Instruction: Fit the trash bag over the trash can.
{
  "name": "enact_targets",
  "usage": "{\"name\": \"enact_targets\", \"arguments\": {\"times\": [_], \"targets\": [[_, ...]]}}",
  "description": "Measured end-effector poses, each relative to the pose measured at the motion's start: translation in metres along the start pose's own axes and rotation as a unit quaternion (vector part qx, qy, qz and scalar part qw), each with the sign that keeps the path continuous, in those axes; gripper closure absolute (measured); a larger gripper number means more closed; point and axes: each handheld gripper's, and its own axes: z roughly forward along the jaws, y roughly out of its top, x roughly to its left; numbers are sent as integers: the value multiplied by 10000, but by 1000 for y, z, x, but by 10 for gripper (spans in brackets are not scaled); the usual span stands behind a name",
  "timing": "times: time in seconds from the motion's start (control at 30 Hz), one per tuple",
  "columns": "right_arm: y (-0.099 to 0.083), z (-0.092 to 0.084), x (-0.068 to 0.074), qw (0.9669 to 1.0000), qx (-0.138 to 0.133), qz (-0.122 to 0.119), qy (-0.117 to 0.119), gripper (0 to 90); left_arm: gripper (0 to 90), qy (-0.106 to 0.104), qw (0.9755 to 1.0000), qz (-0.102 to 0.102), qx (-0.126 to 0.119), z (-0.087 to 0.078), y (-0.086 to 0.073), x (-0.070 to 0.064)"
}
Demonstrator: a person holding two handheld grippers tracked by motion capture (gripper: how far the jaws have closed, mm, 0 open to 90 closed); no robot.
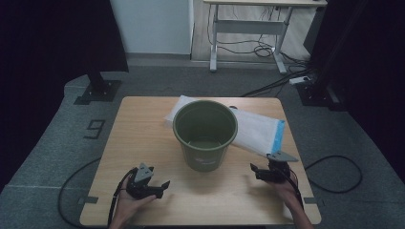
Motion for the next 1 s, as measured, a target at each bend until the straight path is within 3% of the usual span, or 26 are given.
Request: {"name": "enact_targets", "arguments": {"times": [0.2, 0.33, 0.47, 0.5, 0.6, 0.7, 0.8, 0.87, 0.9, 0.93, 0.97, 1.0], "targets": [[27, 24, -12, 10000, 53, -66, 41, 187, 141, -28, 9998, 140, 164, 8, 0, -2], [44, 56, -16, 9995, 147, -82, 259, 229, 141, -48, 9998, 144, 158, 9, 0, -1], [46, 76, -18, 9988, 358, -163, 283, 257, 144, 1, 9999, 121, 16, 5, 0, -1], [45, 86, -20, 9981, 516, -164, 283, 257, 147, 6, 9999, 112, -31, 4, 0, 0], [44, 96, -20, 9967, 752, -258, 171, 268, 147, -12, 10000, 81, -25, 5, 0, 1], [41, 102, -20, 9966, 779, -265, 33, 307, 147, -24, 9999, 100, 20, 8, 0, 0], [40, 104, -22, 9968, 773, -221, 51, 350, 146, -62, 9999, 103, 47, 9, 0, 0], [39, 105, -24, 9969, 756, -166, 124, 411, 147, -67, 9999, 131, 76, 10, 0, -1], [39, 104, -24, 9971, 733, -177, 112, 505, 146, -60, 9999, 114, 86, 10, 0, -1], [39, 104, -24, 9971, 733, -177, 112, 505, 146, -60, 9999, 114, 86, 10, 0, -1], [39, 104, -26, 9971, 707, -73, 279, 627, 146, -58, 9999, 79, 75, 10, -1, 0], [39, 104, -26, 9971, 707, -73, 279, 627, 147, -58, 9999, 79, 75, 10, -1, 0]]}}
